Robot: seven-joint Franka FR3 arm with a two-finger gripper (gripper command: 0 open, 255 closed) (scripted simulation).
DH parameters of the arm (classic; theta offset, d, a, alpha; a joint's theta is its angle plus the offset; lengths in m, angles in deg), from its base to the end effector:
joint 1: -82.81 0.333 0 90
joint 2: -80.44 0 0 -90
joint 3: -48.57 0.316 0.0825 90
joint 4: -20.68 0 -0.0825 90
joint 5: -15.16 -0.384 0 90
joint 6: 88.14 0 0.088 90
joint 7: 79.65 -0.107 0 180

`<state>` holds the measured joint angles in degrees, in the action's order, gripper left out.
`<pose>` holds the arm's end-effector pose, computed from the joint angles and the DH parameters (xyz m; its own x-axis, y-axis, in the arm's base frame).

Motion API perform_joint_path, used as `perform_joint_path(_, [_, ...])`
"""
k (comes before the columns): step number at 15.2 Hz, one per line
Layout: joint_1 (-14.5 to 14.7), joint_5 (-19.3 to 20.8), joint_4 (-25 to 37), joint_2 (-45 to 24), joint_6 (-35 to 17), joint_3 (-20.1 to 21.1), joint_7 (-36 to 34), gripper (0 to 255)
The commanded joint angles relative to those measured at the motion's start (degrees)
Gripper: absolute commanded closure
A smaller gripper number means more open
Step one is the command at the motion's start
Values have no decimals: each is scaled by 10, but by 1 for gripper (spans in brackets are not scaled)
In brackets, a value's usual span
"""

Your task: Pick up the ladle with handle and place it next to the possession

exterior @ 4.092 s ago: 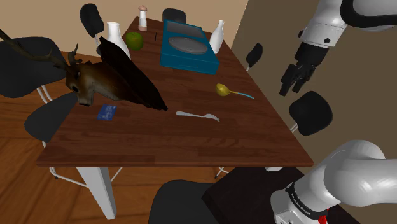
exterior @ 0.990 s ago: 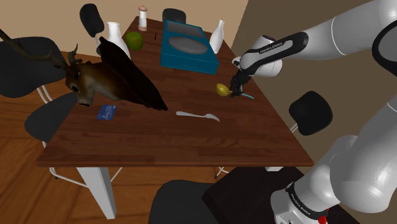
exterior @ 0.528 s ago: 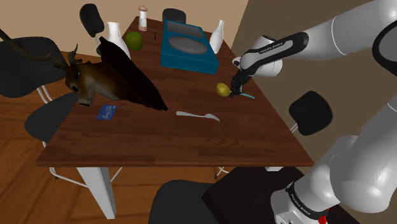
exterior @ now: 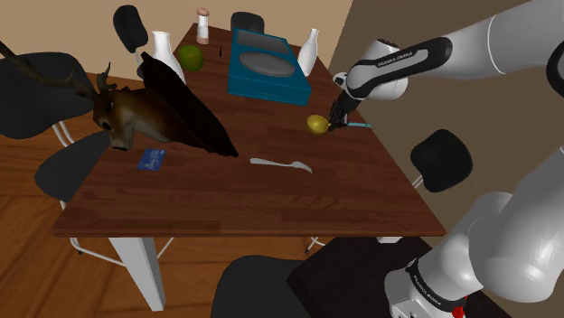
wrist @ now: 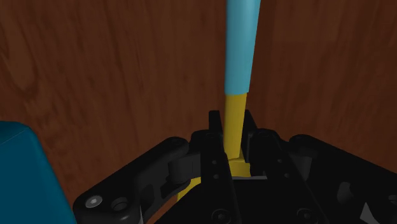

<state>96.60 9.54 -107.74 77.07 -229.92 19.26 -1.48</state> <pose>0.5275 -0.1455 0.3632 0.5113 0.8556 0.0808 0.8393 -0.5174 0.1672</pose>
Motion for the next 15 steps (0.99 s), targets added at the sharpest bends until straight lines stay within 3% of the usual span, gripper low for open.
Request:
perform_joint_path(1, [1,10,5,11,14,-1,-7,255])
perform_joint_path(15, [2,55,60,69,119,1,-41,255])
